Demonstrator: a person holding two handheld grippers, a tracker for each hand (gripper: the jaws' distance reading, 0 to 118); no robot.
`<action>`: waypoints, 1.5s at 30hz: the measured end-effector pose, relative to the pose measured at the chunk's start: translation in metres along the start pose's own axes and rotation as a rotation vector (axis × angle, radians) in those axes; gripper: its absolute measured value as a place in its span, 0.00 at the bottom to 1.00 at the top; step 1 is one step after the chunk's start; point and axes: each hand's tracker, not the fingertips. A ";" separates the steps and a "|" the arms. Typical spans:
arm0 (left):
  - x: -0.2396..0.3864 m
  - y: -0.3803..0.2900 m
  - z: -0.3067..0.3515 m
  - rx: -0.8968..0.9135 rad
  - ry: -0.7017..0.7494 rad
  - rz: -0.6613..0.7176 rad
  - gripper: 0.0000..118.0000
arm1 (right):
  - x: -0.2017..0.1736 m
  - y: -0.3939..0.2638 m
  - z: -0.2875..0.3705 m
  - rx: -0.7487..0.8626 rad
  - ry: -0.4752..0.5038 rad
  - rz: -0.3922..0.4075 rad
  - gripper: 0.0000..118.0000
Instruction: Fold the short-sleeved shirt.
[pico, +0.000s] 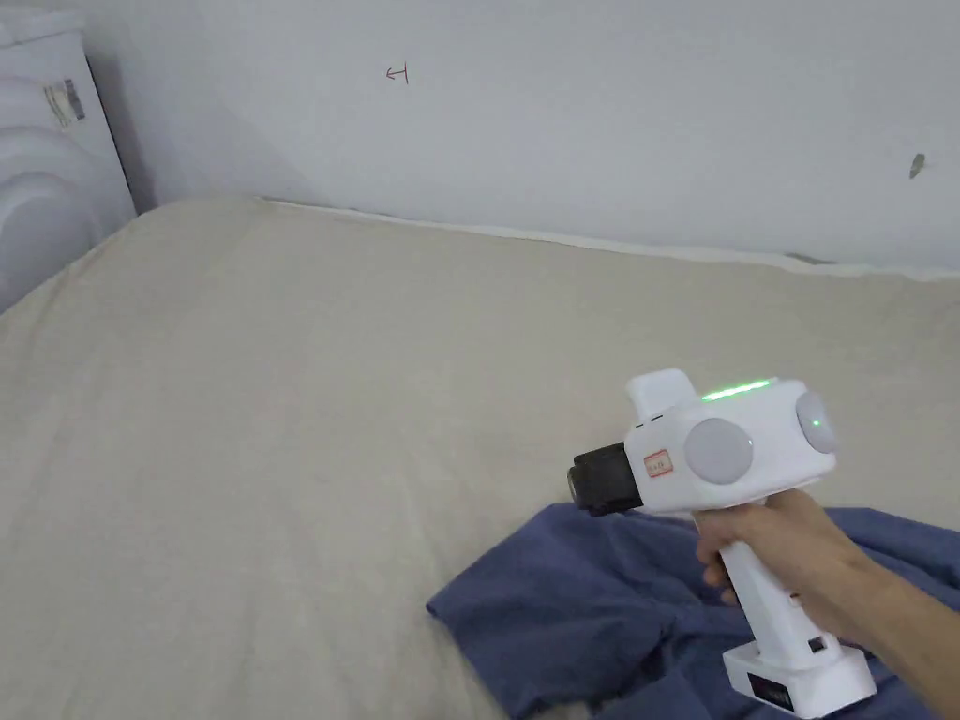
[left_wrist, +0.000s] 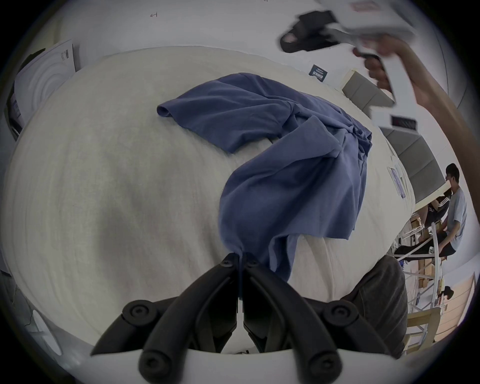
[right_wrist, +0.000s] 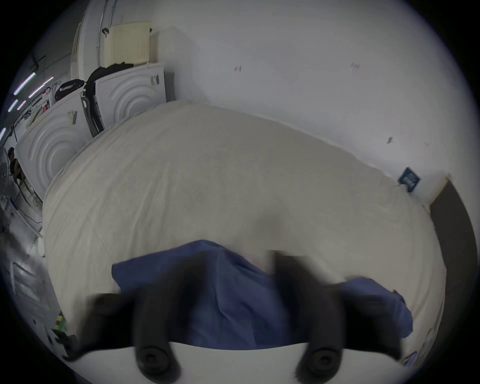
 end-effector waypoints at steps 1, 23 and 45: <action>-0.001 0.001 0.001 0.000 -0.005 0.003 0.00 | 0.002 0.001 -0.010 -0.036 -0.008 -0.013 1.00; 0.001 0.016 0.015 -0.010 -0.005 0.021 0.00 | 0.041 -0.014 0.047 -0.007 -0.089 -0.057 0.03; 0.038 0.172 0.245 0.516 0.295 0.008 0.00 | 0.165 -0.159 0.476 0.464 -0.420 -0.367 0.03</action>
